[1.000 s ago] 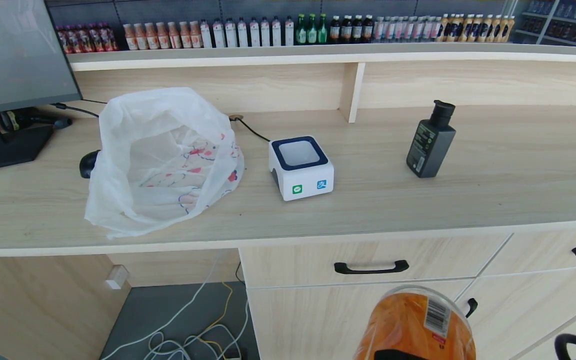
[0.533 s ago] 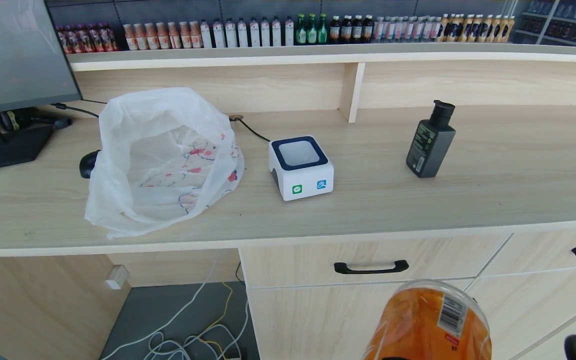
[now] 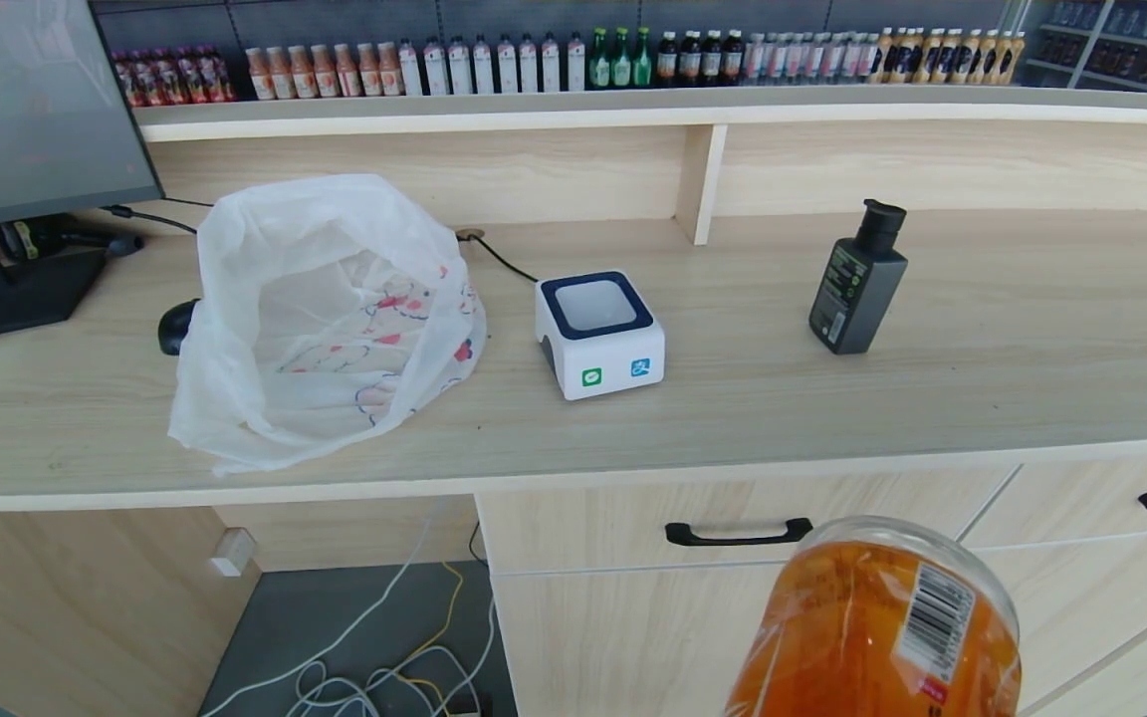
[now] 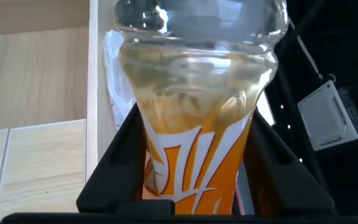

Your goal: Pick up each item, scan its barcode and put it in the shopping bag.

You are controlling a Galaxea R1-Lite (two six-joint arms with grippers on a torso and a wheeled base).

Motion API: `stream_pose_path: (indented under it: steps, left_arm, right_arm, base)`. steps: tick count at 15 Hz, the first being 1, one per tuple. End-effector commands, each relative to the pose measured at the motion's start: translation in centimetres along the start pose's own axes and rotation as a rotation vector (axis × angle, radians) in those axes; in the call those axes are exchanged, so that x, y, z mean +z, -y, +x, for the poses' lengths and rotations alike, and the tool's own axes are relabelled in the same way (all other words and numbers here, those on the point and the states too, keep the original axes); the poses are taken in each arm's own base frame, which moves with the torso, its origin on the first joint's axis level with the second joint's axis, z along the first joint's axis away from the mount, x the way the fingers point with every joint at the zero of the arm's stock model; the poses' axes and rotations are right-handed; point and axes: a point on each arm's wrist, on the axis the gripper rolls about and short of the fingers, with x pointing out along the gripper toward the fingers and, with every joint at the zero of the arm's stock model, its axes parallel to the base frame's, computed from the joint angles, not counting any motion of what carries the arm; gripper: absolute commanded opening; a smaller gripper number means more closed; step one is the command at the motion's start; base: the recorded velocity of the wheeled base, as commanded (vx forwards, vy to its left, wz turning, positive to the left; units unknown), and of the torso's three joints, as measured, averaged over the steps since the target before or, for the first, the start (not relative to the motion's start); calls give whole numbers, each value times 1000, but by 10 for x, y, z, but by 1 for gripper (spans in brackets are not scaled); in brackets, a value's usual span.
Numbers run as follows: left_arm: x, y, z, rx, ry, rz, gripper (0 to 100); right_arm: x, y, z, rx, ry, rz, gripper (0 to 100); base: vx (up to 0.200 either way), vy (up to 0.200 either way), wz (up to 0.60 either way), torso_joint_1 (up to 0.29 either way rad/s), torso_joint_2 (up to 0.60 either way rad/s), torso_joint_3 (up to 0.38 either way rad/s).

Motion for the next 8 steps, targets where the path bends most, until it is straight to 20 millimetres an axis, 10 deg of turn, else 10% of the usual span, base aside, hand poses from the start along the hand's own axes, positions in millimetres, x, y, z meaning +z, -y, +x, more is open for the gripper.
stream_pose_path:
  steps: [1, 8]
  left_arm:
    - [0, 0, 0, 0, 1, 0, 100]
    - [0, 0, 0, 0, 1, 0, 100]
  right_arm:
    - [1, -2, 0, 7, 16, -9, 0]
    - [1, 1, 1, -14, 64, -67, 0]
  base:
    - [0, 0, 0, 0, 0, 0]
    - [0, 0, 0, 0, 0, 0]
